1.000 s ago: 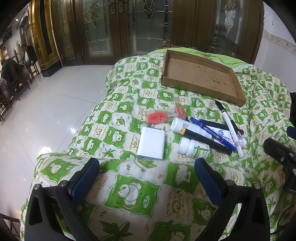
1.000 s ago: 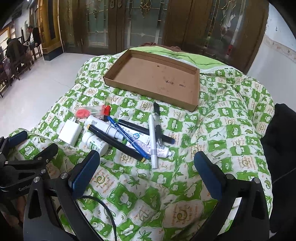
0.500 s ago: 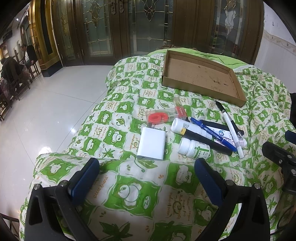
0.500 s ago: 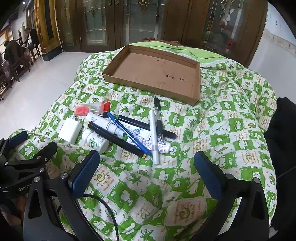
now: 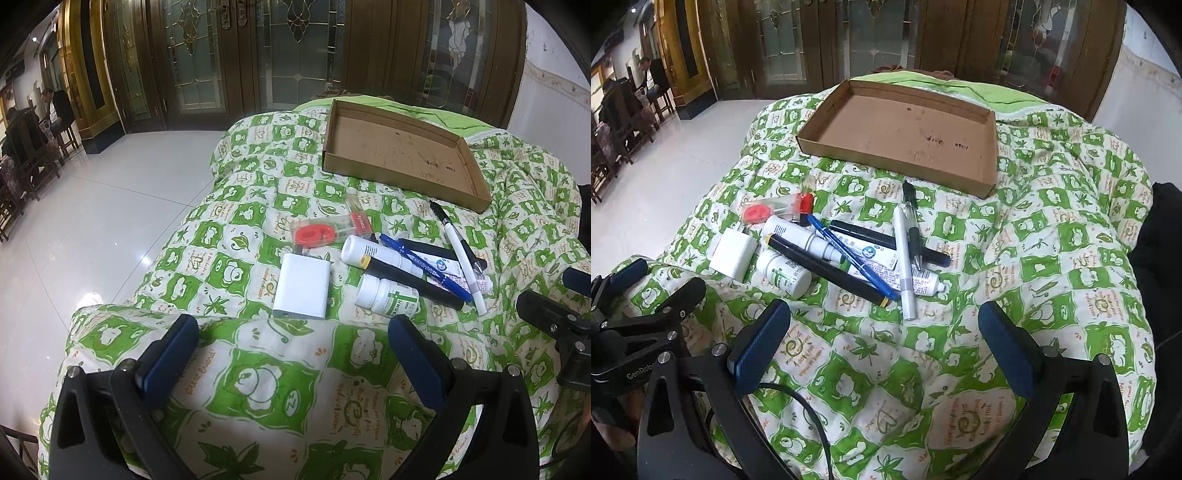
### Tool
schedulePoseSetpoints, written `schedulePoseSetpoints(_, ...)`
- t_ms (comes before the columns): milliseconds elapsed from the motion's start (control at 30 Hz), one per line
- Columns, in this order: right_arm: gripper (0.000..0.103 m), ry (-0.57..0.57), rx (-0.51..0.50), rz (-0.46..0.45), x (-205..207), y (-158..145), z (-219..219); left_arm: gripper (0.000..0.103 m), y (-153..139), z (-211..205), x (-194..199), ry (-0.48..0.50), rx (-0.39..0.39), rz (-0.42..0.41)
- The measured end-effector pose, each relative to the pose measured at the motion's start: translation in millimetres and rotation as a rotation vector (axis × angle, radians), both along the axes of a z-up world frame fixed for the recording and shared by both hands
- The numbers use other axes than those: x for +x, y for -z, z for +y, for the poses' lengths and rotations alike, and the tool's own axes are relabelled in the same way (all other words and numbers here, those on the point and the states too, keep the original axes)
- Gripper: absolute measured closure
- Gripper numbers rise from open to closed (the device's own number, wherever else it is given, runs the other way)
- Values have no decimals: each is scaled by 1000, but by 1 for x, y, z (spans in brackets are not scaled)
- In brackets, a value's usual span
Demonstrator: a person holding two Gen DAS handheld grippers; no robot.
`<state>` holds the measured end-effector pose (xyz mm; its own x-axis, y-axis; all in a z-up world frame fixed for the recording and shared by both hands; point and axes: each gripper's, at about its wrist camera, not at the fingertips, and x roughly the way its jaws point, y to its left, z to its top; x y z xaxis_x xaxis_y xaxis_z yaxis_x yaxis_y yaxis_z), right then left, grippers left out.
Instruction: Organize rigid objects
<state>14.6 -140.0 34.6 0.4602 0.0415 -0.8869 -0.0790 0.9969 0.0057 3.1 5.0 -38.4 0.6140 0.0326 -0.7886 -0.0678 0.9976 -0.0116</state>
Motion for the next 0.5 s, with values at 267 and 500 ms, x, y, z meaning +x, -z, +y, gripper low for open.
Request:
schedulePoseSetpoints(267,0,-1,3,4,1,1,0,0,0,0,0,0,0,0)
schedulePoseSetpoints(500,0,-53,35,57,10,2,2,0,-2,-2,3,13,-8,21)
